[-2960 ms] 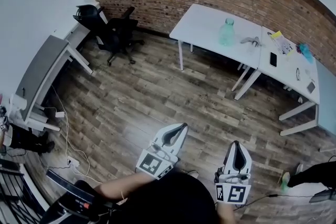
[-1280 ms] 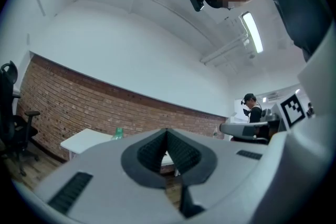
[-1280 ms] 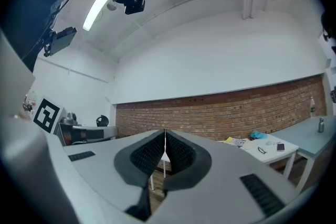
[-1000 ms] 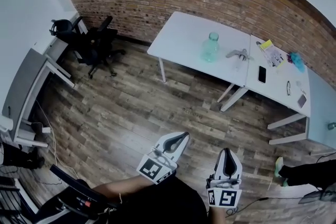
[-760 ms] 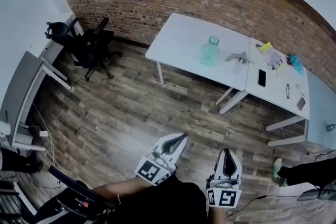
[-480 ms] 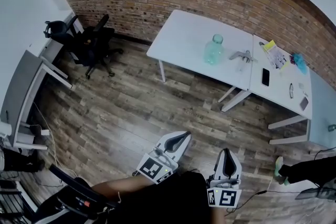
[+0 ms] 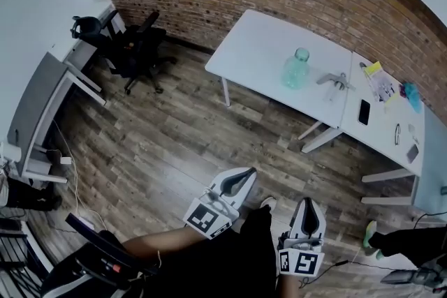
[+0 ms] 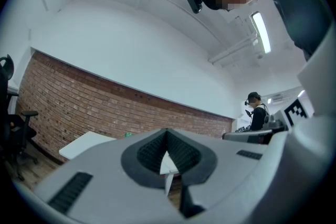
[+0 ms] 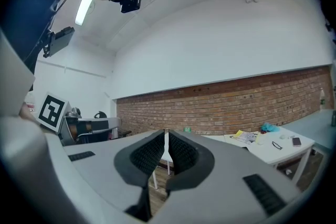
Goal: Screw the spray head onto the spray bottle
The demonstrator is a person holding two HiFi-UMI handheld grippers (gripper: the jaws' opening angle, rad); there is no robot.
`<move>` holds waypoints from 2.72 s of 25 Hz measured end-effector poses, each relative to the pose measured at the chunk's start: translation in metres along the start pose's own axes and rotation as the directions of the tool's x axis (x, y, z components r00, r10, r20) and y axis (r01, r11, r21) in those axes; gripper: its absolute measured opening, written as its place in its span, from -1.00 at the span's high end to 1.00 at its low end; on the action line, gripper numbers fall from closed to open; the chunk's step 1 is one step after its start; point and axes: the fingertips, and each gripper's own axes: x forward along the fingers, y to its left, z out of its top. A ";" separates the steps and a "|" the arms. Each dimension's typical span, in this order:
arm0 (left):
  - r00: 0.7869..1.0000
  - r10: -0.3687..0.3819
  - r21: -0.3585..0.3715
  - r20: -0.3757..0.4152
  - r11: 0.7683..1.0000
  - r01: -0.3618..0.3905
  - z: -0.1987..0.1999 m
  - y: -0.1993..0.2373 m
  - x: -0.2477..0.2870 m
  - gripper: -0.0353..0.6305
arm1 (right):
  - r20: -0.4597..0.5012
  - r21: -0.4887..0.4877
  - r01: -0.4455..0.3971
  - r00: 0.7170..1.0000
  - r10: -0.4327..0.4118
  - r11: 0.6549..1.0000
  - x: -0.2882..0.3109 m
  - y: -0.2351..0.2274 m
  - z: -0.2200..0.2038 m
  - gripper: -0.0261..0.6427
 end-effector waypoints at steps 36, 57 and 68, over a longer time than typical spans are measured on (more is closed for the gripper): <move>0.988 0.150 0.132 0.036 0.979 -0.153 0.004 -0.037 0.190 0.89 | 0.072 0.029 -0.020 0.997 0.018 0.999 0.097 -0.206 0.028 0.89; 0.995 0.093 0.079 0.028 0.992 -0.095 0.007 0.067 0.269 0.89 | 0.020 0.006 0.036 0.999 -0.036 0.999 0.219 -0.204 0.037 0.89; 0.998 0.054 0.048 0.011 0.997 -0.055 0.000 0.121 0.284 0.89 | 0.007 -0.010 0.085 0.996 -0.085 0.996 0.265 -0.186 0.037 0.89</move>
